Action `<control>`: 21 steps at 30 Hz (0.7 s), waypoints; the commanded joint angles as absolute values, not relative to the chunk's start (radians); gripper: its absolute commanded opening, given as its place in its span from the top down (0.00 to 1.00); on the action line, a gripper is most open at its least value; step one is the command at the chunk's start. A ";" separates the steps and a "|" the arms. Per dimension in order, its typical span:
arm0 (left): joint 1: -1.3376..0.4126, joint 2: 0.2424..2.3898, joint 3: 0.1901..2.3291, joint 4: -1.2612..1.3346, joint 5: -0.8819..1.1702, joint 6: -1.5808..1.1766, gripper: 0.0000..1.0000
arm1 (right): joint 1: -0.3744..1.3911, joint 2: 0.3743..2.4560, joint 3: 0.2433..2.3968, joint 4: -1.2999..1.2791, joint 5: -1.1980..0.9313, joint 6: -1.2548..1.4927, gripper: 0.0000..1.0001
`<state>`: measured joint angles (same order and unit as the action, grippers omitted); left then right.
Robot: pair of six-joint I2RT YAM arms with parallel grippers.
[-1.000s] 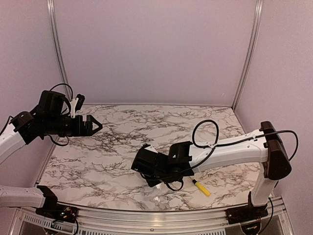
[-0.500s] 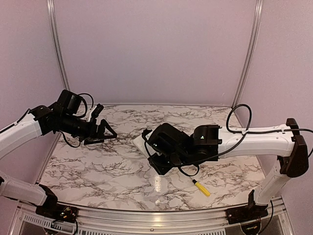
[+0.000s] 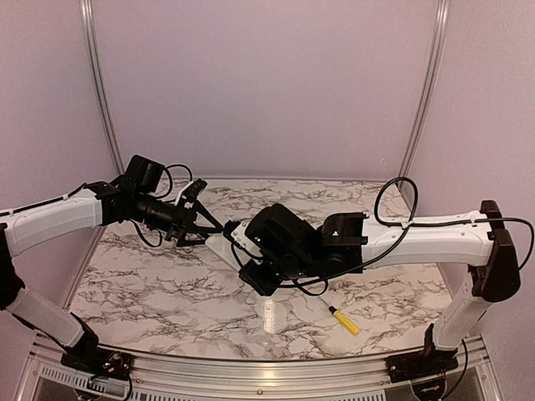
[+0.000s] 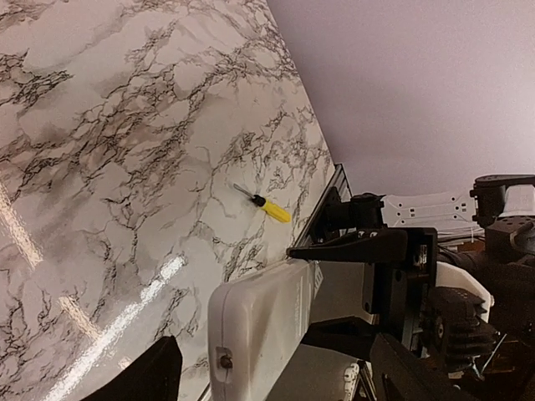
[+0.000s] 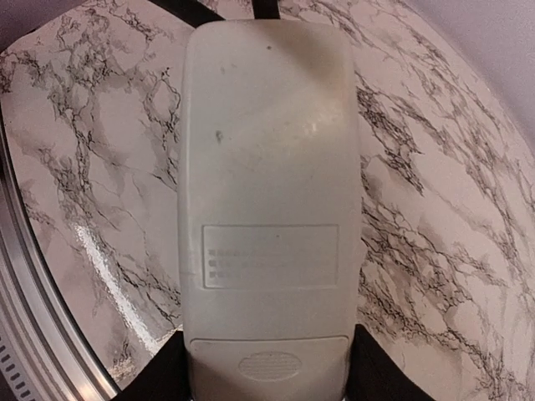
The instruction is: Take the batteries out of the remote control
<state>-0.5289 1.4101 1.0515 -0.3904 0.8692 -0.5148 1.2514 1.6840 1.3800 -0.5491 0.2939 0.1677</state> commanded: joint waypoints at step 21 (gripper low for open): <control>-0.525 1.524 1.091 -0.416 1.110 -0.408 0.57 | 1.243 1.689 1.442 -0.441 0.314 0.071 0.99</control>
<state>-0.5289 1.5024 1.0653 -0.3710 1.0710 -0.4595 1.2507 1.6939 1.3952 -0.4850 0.2970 0.0914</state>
